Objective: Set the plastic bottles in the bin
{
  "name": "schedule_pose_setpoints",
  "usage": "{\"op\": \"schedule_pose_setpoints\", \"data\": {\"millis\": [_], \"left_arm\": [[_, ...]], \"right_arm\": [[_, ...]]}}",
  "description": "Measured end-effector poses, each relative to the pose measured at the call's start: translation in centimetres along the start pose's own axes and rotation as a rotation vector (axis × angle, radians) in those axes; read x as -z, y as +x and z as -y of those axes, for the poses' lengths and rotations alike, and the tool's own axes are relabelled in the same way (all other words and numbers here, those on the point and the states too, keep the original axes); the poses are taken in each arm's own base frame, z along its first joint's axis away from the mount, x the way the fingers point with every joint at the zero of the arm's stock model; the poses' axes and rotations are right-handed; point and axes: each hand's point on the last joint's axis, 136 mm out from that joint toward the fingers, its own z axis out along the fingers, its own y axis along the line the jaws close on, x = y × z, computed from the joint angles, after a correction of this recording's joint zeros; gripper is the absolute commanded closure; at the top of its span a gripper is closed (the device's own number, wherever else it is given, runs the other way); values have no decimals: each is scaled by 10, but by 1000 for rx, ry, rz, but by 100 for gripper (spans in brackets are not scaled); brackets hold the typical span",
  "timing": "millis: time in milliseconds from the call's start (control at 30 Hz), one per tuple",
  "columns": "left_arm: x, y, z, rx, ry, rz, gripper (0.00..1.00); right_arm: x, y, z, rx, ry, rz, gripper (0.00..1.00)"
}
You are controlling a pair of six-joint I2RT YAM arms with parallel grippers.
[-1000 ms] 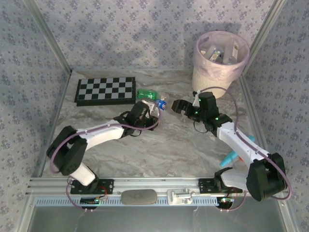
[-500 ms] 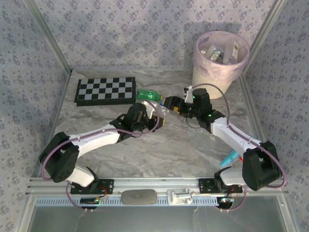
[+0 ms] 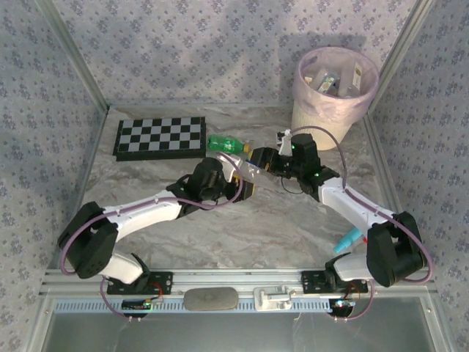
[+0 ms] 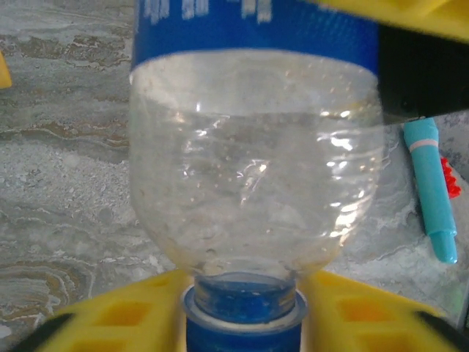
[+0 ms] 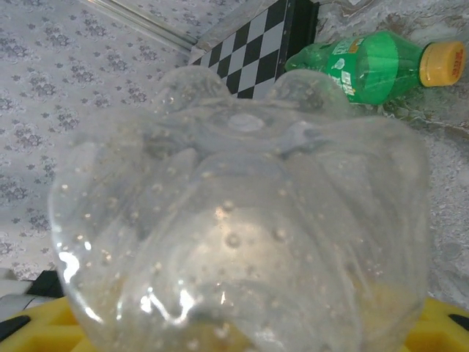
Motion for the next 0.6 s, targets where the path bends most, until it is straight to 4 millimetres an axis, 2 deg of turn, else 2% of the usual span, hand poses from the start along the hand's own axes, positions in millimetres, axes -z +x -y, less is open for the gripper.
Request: {"op": "schedule_pose_setpoints", "data": {"millis": [167, 200, 267, 400, 600], "left_arm": [[11, -7, 0, -1, -17, 39, 4], [13, -9, -1, -1, -25, 50, 0], [18, -13, -5, 0, -51, 73, 0], [29, -21, -18, 9, -136, 125, 0], [44, -9, -51, 81, -278, 159, 0]], "right_arm": [[6, -8, 7, 24, 47, 0, 45], [9, -14, 9, 31, 65, 7, 44], [19, -31, 12, 54, 101, 35, 44], [54, -83, 7, 126, 166, 144, 44], [122, -173, -26, 254, 215, 387, 44]]}}
